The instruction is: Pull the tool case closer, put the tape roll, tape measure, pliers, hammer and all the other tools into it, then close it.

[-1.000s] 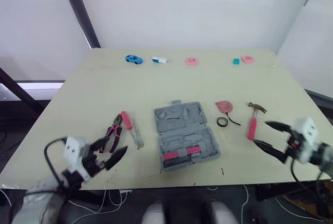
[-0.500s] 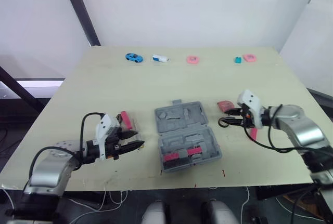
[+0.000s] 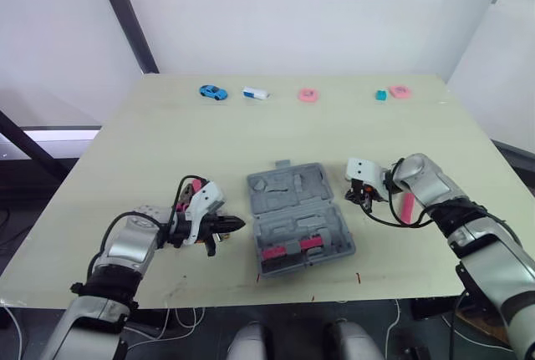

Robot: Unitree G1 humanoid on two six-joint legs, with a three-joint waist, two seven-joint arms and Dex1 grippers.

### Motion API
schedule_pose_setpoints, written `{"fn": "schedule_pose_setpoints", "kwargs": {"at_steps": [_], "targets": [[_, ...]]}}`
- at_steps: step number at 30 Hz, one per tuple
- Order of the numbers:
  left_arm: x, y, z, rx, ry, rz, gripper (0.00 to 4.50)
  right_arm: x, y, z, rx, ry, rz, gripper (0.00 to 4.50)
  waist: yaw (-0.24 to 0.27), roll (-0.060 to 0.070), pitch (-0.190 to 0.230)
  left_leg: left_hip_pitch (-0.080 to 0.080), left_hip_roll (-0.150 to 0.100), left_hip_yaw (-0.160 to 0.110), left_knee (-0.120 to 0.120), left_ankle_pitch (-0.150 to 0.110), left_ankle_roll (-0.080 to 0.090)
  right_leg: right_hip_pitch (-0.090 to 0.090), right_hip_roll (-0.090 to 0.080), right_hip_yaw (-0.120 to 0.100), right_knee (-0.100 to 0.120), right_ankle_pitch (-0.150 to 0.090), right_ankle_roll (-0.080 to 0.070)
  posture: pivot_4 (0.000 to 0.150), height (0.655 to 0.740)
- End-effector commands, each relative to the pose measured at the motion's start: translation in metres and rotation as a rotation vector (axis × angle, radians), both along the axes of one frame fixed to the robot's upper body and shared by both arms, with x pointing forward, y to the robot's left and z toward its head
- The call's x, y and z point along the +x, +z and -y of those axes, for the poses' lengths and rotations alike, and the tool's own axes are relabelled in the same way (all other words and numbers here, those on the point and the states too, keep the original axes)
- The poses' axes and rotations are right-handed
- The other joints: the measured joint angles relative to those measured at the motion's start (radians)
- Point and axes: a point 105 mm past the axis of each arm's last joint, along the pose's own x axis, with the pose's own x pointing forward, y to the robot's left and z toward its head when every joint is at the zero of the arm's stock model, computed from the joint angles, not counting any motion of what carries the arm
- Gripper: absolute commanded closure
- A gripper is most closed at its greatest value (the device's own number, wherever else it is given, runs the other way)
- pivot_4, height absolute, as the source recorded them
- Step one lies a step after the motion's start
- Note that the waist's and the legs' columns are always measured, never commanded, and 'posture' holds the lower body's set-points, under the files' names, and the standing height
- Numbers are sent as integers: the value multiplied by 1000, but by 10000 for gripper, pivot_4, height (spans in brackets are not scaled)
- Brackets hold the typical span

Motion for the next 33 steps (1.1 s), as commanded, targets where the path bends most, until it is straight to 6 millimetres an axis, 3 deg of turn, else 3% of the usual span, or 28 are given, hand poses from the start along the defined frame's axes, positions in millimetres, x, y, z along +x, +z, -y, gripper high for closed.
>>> {"fn": "schedule_pose_setpoints", "kwargs": {"at_steps": [1,10,18,33], "targets": [[6,-1,7,30,-24,32,43717,4,6,-14,-42,63,35,45000,-1,0,0,0,0,0,0,0,0,0,0,0,0,0,0,1500,7400],[21,0,26,41,-50,63,43717,6,-2,-38,-78,128,30,45000,0,0,0,0,0,0,1,0,0,0,0,0,1,0,0,1500,7400],[21,1,31,33,-87,62,43717,-4,-10,-39,-57,149,-19,45000,1,0,0,1,0,0,1,0,0,0,0,0,2,0,0,1500,7400],[22,-1,54,108,-308,60,43717,-36,-18,-8,-49,134,-92,45000,12,0,0,0,-1,-1,2,0,0,1,0,0,3,0,0,1500,7400]]}}
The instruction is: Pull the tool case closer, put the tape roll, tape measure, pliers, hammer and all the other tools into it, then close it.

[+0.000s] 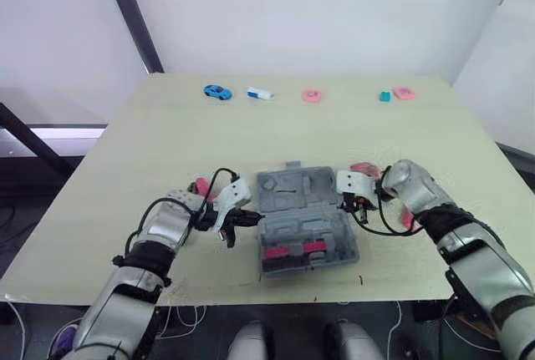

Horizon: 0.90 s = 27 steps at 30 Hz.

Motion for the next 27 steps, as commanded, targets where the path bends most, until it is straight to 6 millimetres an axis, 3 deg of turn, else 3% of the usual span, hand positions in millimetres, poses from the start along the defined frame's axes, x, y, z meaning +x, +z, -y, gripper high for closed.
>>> {"fn": "schedule_pose_setpoints", "kwargs": {"at_steps": [1,10,27], "targets": [[1,4,16,0,-96,18,43717,-14,-3,-5,9,30,-42,45000,-2,0,0,0,0,0,0,0,0,0,0,0,0,0,0,1500,7400],[2,5,26,6,-163,5,43717,-26,-4,7,9,-20,-52,45000,0,0,0,0,0,0,0,0,0,0,0,0,0,0,0,1500,7400],[-11,-4,9,24,-140,-23,43717,-38,-9,0,32,-24,-75,45000,-11,0,0,0,0,-2,0,0,0,0,1,0,0,0,0,1500,7400]]}}
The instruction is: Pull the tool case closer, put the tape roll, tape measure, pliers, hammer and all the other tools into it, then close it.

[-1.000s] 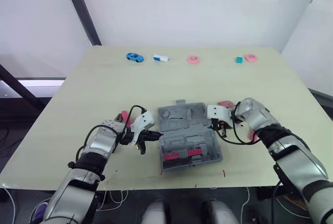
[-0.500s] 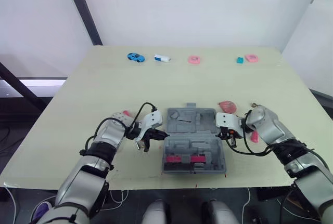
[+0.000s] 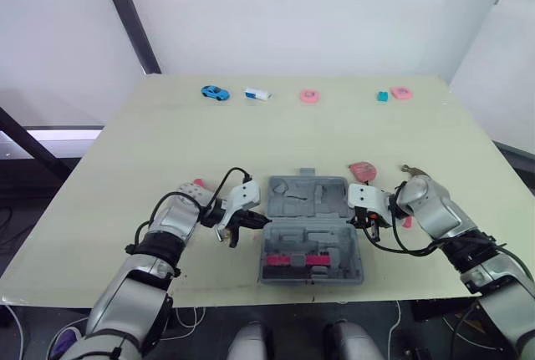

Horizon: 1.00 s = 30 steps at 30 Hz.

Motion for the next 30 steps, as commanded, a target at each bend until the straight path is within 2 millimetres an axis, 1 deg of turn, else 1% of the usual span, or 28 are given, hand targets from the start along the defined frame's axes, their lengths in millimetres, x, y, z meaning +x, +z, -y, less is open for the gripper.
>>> {"fn": "schedule_pose_setpoints", "kwargs": {"at_steps": [1,17,30], "targets": [[-7,-2,3,-2,-27,-16,43717,-9,-3,-9,17,38,-28,45000,-1,0,0,0,0,0,0,0,0,0,0,0,0,0,0,1500,7400],[-17,-7,-11,11,-3,-37,43717,-17,-5,-14,30,41,-40,45000,-3,0,0,1,0,0,0,0,0,0,1,0,0,0,0,1500,7400],[-26,-10,-6,2,-11,-51,43717,-22,-6,-8,24,37,-53,45000,-1,0,0,1,1,0,0,0,0,0,1,1,0,0,0,1500,7400]]}}
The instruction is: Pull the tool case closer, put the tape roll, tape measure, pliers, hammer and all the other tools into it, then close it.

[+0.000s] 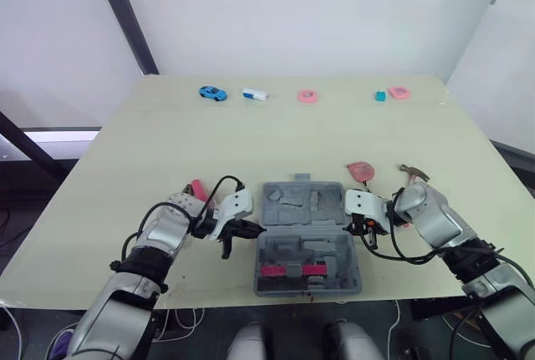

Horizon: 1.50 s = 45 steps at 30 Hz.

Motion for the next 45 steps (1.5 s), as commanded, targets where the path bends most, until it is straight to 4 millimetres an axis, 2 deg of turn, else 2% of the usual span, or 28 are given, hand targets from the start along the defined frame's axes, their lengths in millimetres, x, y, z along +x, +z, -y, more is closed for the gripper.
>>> {"fn": "schedule_pose_setpoints", "kwargs": {"at_steps": [1,10,45], "targets": [[-8,-6,2,6,-19,-27,43717,-11,-3,-2,6,30,-33,45000,1,0,0,0,0,0,0,0,0,0,0,0,0,0,0,1500,7400],[-17,-9,3,2,-28,-43,43717,-23,-7,1,11,19,-53,45000,2,0,0,0,0,0,0,0,0,1,0,0,0,0,0,1500,7400],[-36,-13,1,4,-17,-75,43717,-36,-10,2,20,13,-82,45000,2,0,0,1,0,0,0,0,0,1,0,0,0,0,0,1500,7400]]}}
